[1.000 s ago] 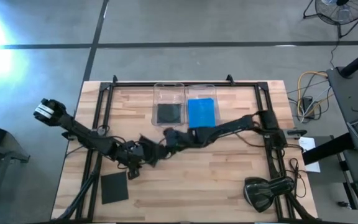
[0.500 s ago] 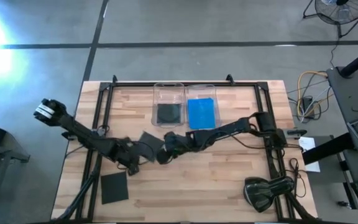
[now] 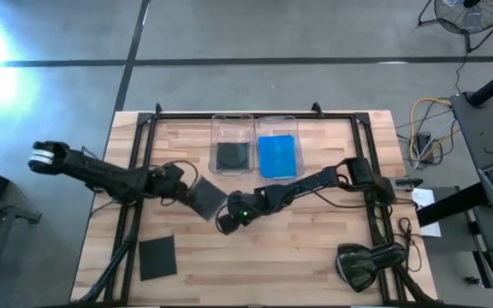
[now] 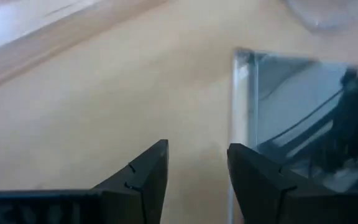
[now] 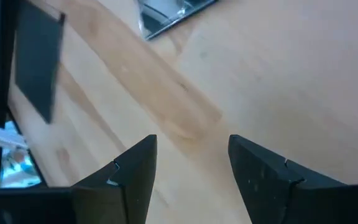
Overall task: Pick & place jewel cases by type
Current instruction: Put the top black CD case into the left transparent bin
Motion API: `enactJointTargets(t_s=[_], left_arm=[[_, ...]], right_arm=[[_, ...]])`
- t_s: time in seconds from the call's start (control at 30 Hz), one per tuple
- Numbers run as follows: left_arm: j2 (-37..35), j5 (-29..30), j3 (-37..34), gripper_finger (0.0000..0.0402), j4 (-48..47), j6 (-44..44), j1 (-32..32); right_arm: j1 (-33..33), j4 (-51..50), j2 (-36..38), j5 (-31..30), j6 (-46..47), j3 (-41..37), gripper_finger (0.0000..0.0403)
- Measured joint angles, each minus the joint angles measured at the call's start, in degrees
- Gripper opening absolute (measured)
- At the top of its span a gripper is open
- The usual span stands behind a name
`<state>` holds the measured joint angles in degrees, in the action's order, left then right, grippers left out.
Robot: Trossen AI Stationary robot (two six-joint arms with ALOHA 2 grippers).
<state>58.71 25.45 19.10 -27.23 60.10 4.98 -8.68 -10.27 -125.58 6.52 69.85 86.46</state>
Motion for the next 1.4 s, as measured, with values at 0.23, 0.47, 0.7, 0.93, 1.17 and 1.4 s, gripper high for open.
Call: enactJointTargets(t_s=[0.23,0.47,0.7,0.93,1.17,1.4], left_arm=[[3.76,-7.67,-4.36,0.0147,15.05,-5.03,-7.0],[7.07,-16.87,-4.05,0.0147,18.25,-5.31,-5.73],[7.44,-23.35,-4.12,0.0147,20.48,-0.54,0.14],[7.54,-24.24,-4.2,0.0147,21.58,2.98,7.27],[7.47,-23.42,-4.33,0.0147,20.53,3.18,13.48],[7.55,-23.42,-4.42,0.0147,21.18,3.37,15.59]], right_arm=[[0.42,-0.06,0.15,-0.27,-0.07,-0.33,0.0194],[3.15,0.51,-0.1,-2.11,5.35,-2.22,0.0194],[4.43,1.78,-1.18,-1.44,8.23,-2.84,0.0194],[4.53,3.62,-1.76,-1.74,8.37,-2.21,0.0194],[4.54,3.1,-0.78,-2.43,-0.12,-0.19,0.0194],[4.64,8.22,0.31,-2.32,-6.29,4.42,0.0194]])
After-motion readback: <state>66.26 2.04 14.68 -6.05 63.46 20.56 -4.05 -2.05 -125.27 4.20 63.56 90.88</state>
